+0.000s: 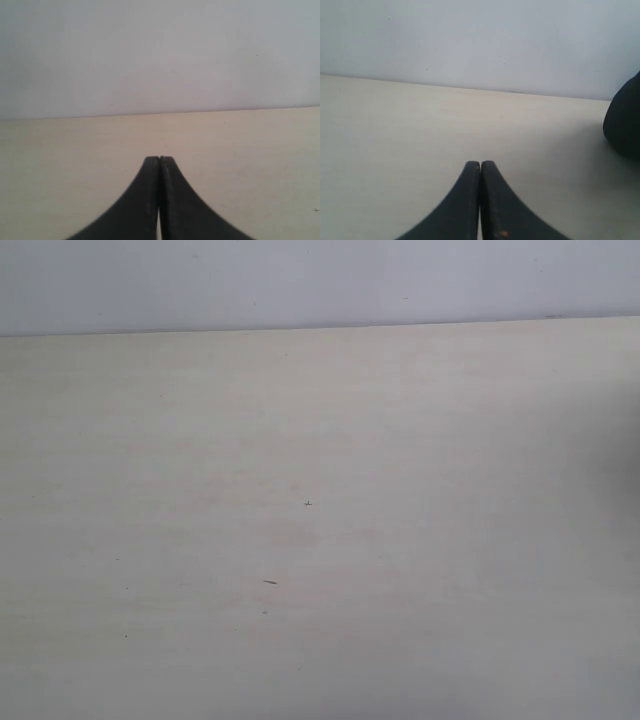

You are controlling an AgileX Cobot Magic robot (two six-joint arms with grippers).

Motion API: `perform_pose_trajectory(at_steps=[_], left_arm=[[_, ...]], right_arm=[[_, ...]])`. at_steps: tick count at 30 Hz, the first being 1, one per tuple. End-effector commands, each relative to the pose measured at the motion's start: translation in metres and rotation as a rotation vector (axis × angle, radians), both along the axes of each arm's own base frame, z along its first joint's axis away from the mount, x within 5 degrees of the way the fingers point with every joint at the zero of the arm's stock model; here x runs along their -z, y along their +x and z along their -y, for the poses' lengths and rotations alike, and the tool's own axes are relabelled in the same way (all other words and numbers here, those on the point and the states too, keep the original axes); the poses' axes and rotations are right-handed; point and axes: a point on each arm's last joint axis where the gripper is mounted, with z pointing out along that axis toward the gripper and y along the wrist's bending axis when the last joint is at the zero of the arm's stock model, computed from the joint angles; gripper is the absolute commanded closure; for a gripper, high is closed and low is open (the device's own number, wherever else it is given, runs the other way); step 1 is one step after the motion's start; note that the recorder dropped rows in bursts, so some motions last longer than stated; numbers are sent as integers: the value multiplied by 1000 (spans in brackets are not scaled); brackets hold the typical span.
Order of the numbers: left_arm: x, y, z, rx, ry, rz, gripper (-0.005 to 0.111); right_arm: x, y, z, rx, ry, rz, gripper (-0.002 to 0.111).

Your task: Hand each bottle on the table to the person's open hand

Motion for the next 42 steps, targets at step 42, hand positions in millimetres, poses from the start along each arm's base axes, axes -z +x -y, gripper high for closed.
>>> perform_pose_trajectory(at_steps=[42], left_arm=[[32, -5, 3, 37, 31, -179, 107]], right_arm=[[1, 0, 0, 2, -2, 6, 107]])
